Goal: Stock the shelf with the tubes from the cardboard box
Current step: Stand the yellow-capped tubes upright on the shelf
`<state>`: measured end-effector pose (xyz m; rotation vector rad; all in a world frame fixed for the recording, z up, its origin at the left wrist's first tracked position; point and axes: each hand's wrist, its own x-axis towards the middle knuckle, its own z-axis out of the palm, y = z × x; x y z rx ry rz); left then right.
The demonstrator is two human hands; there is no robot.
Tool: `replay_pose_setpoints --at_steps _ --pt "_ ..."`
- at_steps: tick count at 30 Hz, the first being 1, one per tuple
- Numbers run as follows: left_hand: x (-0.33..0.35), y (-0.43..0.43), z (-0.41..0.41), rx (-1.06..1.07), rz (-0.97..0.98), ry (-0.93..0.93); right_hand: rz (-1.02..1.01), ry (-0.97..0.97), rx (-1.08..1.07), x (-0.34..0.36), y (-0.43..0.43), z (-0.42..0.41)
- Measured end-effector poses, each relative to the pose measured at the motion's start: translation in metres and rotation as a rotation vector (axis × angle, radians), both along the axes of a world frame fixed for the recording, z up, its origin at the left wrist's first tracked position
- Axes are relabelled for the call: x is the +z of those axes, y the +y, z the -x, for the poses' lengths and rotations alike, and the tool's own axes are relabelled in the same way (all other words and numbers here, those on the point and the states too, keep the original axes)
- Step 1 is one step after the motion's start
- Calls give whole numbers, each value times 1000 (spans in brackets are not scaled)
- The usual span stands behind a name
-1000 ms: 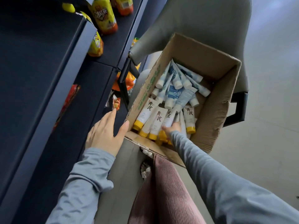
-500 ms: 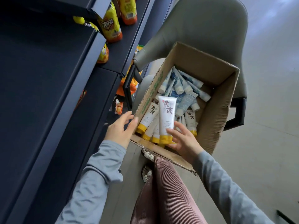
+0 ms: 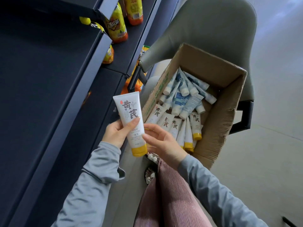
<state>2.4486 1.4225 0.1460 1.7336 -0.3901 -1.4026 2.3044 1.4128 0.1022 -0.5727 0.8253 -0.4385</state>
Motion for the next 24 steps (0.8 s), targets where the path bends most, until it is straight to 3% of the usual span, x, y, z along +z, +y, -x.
replay_pose_setpoints --at_steps 9,17,24 --pt "-13 5 -19 56 -48 105 -145 513 -352 -81 -26 18" --pt "-24 11 -36 69 -68 76 -106 796 -111 -130 -46 -11" --pt "-25 22 -53 31 -74 12 -71 1067 -133 -152 -58 -23"
